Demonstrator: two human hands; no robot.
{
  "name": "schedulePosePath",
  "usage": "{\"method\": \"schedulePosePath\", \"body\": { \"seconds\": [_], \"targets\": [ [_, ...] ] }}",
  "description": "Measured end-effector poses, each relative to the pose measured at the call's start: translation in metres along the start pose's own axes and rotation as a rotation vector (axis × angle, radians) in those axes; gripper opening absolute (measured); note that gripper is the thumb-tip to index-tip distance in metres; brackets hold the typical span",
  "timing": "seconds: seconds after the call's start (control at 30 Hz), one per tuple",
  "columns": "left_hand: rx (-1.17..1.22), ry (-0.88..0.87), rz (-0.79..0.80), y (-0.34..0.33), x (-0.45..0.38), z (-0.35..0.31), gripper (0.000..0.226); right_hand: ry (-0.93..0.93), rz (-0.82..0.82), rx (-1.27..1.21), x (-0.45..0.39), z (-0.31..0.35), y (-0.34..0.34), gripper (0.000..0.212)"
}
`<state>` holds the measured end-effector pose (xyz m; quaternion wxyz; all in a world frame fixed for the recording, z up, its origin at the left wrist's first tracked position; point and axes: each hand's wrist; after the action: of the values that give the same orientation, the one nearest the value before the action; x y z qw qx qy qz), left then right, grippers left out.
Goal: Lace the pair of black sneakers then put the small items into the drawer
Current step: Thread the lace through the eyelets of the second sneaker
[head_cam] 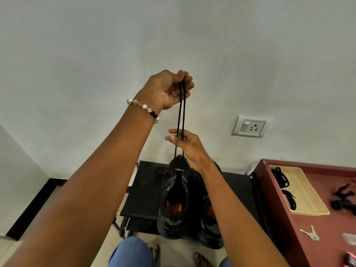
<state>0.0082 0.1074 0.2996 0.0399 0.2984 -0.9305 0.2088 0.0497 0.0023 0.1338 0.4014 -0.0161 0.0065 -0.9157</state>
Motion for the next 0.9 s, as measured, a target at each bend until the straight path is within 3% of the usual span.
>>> {"method": "schedulePosePath", "body": {
  "seconds": [0.07, 0.2, 0.3, 0.43, 0.6, 0.67, 0.77, 0.9],
  "targets": [
    [0.060, 0.003, -0.039, 0.009, -0.003, 0.000, 0.013, -0.007, 0.040, 0.003, 0.002, -0.006, 0.002, 0.015],
    [0.227, -0.038, -0.177, 0.043, -0.015, 0.010, 0.012, -0.136, 0.028, -0.019, 0.012, -0.052, 0.016, 0.023],
    [0.217, -0.060, -0.321, 0.078, -0.028, 0.031, 0.008, -0.182, -0.074, -0.001, 0.015, -0.072, 0.019, 0.025],
    [-0.105, 0.144, -0.441, 0.126, -0.031, 0.098, 0.003, -0.187, -0.184, -0.113, 0.009, -0.065, 0.016, 0.025],
    [-0.590, 0.348, -0.346, 0.152, -0.016, 0.192, 0.053, -0.241, -0.185, -0.115, 0.001, -0.056, 0.014, 0.024],
    [-0.708, 0.311, -0.352, 0.141, -0.007, 0.220, 0.053, -0.257, -0.191, -0.113, -0.002, -0.051, 0.013, 0.025],
    [-0.726, 0.231, -0.264, 0.108, 0.013, 0.246, 0.029, -0.268, -0.201, -0.090, -0.006, -0.042, 0.009, 0.027],
    [-0.822, 0.152, -0.293, 0.085, 0.022, 0.272, 0.042, -0.278, -0.215, -0.080, -0.009, -0.021, 0.005, 0.027]
  ]
}}
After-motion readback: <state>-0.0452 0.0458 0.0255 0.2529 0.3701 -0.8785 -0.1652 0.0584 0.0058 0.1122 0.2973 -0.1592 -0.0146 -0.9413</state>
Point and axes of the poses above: each hand's wrist, its own x-axis away from the middle knuckle, its own y-axis out of the back of the hand, z = x × y, and after that the axes turned 1 degree about -y, right-handed
